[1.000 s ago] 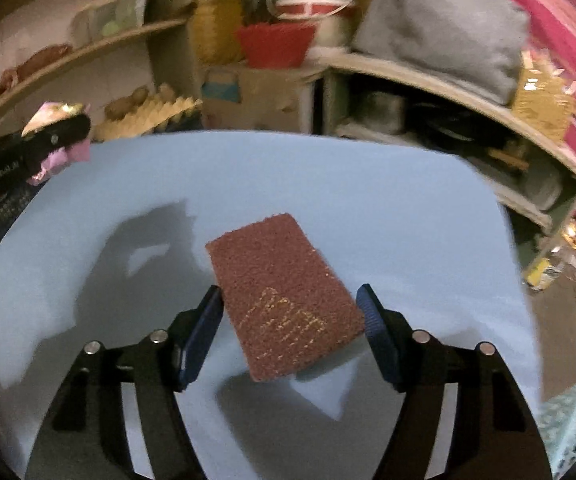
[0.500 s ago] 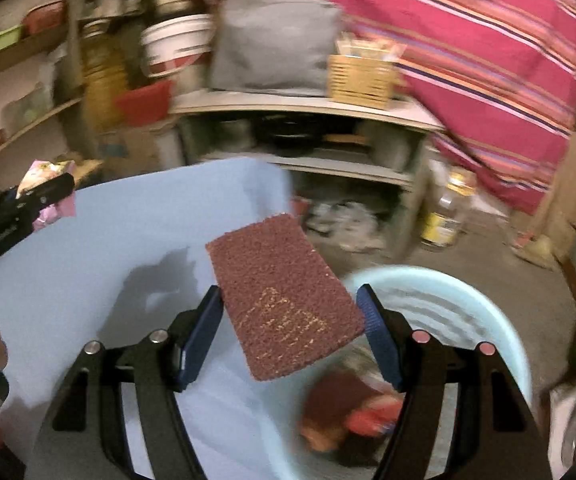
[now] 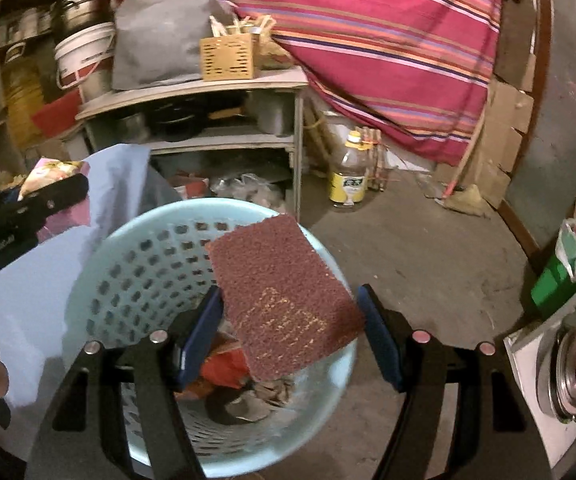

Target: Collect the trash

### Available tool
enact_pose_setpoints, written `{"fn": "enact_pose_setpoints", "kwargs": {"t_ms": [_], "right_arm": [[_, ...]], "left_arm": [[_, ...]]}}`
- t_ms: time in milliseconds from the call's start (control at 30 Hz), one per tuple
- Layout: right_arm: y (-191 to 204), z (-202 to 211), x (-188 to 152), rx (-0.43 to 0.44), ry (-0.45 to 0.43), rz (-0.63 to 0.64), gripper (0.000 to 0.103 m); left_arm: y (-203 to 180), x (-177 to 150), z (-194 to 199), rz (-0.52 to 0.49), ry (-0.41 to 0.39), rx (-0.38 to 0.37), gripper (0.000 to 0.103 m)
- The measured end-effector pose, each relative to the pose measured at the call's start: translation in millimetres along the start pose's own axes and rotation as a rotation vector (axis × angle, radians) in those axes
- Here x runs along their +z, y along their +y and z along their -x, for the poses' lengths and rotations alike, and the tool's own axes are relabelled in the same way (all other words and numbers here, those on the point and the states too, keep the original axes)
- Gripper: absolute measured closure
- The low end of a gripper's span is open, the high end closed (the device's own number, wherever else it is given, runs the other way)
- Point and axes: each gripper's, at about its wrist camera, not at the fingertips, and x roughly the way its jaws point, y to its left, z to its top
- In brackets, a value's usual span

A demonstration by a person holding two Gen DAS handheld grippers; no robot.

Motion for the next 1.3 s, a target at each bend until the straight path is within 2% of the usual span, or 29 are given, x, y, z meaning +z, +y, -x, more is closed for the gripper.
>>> {"fn": "enact_pose_setpoints", "kwargs": {"t_ms": [33,100,233,300,500,667,700,733,767,933,1133,1300], "right_arm": [[-4.1,-0.8,-1.3,0.001,0.001,-0.008,0.035],[-10.9,-2.7,-3.9,0.003,0.001,-0.017,0.035],[-8.7,-8.0,-3.0,0.012,0.0,-0.015,0.035],[-6.0,-6.3,-5.6,0.02,-0.001,-0.015,0.035],[13.5,-8.0,-4.3,0.049,-0.006,-0.002,0.035],[32.0,-6.7,-0.9,0.063,-0.021,0.005,0.032],[35.4,-6.4,-0.5,0.064,-0.023,0.007,0.029],[39.5,-5.7,-0.8,0.062,-0.025,0.006,0.019],[42.0,-4.7,-0.7,0.056,-0.031,0.004,0.016],[53.8,4.1,0.8,0.04,-0.045,-0.009,0.012],[68.2,40.3,-0.3,0.042,-0.091,-0.012,0.008],[97.1,84.0,-13.9,0.078,-0.142,0.002,0.004]], "left_arm": [[-5.1,1.7,-2.2,-0.002,0.002,-0.003,0.047],[-11.1,4.7,-2.3,-0.005,-0.009,0.006,0.033],[-8.1,7.8,6.7,-0.001,-0.022,0.006,0.026],[-3.8,10.3,10.7,-0.003,-0.025,0.012,0.015],[14.4,14.7,37.0,-0.007,-0.071,0.058,0.006],[36.7,8.8,63.8,-0.008,-0.108,0.129,0.006],[43.1,6.2,69.7,-0.004,-0.113,0.146,0.005],[48.8,5.0,73.7,0.002,-0.115,0.154,0.005],[55.9,2.6,79.4,0.013,-0.113,0.163,0.005],[85.4,-9.5,108.0,0.061,-0.121,0.216,0.005],[102.3,-34.3,153.0,0.074,-0.157,0.255,0.005],[109.0,-68.3,190.5,0.066,-0.167,0.273,0.005]]}}
